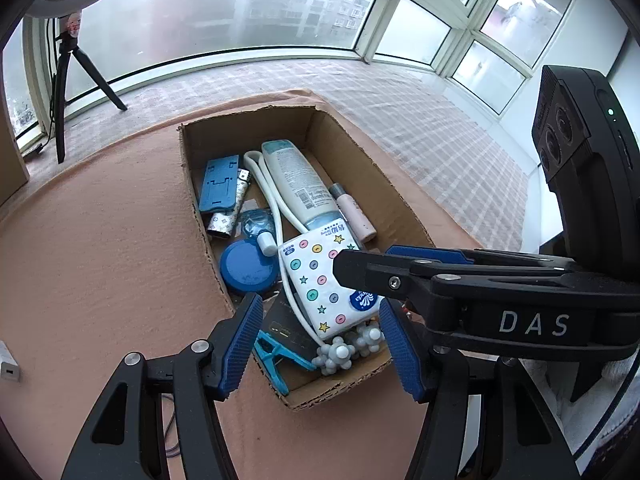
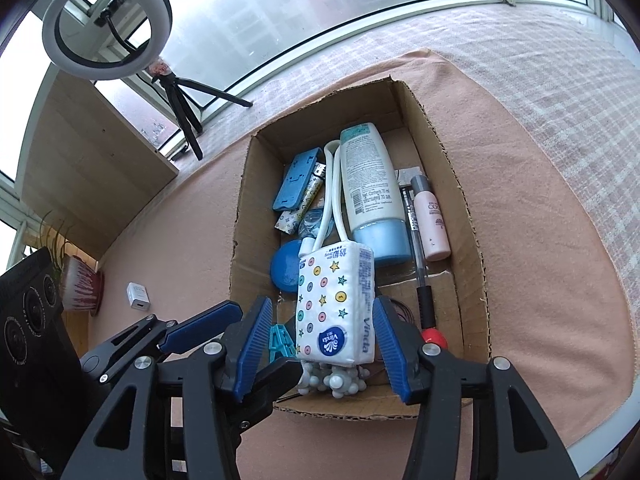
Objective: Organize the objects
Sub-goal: 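Open the right gripper to drop the tissue pack into the box, then reach the right gripper to the black cable and grasp it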
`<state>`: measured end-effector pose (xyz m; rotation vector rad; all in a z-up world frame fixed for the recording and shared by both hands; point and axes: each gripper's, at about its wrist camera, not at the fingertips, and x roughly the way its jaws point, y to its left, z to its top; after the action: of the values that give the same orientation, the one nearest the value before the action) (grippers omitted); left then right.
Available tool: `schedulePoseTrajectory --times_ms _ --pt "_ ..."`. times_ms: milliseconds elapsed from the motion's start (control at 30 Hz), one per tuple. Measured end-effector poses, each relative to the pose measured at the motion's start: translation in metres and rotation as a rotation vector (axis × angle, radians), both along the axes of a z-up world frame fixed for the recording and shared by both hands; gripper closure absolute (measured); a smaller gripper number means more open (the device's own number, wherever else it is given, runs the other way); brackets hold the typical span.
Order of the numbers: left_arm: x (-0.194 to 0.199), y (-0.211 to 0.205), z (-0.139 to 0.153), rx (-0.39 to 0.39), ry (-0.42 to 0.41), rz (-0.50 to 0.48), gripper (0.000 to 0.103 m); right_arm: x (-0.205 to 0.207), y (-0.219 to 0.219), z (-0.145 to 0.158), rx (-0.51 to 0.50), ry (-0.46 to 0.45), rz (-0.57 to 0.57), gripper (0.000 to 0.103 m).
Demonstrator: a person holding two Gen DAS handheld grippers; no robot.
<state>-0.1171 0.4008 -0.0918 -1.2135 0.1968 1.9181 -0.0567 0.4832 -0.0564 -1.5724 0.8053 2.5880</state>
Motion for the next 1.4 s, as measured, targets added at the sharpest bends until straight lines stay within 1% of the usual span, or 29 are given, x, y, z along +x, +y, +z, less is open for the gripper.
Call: schedulePoseTrajectory --times_ms 167,333,433,600,800,900,1067,1233,1400 --pt "-0.001 -0.021 0.003 -0.002 0.007 0.027 0.039 0.003 -0.004 0.005 -0.013 0.018 -0.010 0.054" --pt "-0.005 -0.058 0.000 -0.012 0.000 0.079 0.038 0.009 -0.013 0.010 -0.028 0.040 -0.007 0.054" --pt "-0.012 -0.087 -0.002 -0.022 -0.002 0.131 0.038 0.013 -0.021 0.012 -0.039 0.048 0.004 0.054" --pt "-0.023 -0.148 -0.006 -0.028 -0.011 0.240 0.038 0.022 -0.041 0.016 -0.037 0.057 0.035 0.054" --pt "-0.031 -0.207 -0.019 -0.056 -0.040 0.334 0.038 0.027 -0.079 0.014 -0.016 0.051 0.123 0.054" --pt "-0.033 -0.230 -0.028 -0.068 -0.059 0.369 0.038 0.028 -0.106 0.007 -0.003 0.034 0.189 0.054" --pt "-0.033 -0.252 -0.038 -0.068 -0.088 0.397 0.038 0.025 -0.149 -0.012 0.025 -0.007 0.294 0.054" --pt "-0.036 -0.267 -0.043 -0.073 -0.100 0.419 0.038 0.013 -0.183 -0.039 0.068 -0.072 0.349 0.054" --pt "-0.043 -0.287 -0.048 -0.078 -0.117 0.459 0.037 0.002 -0.200 -0.057 0.087 -0.118 0.370 0.054"
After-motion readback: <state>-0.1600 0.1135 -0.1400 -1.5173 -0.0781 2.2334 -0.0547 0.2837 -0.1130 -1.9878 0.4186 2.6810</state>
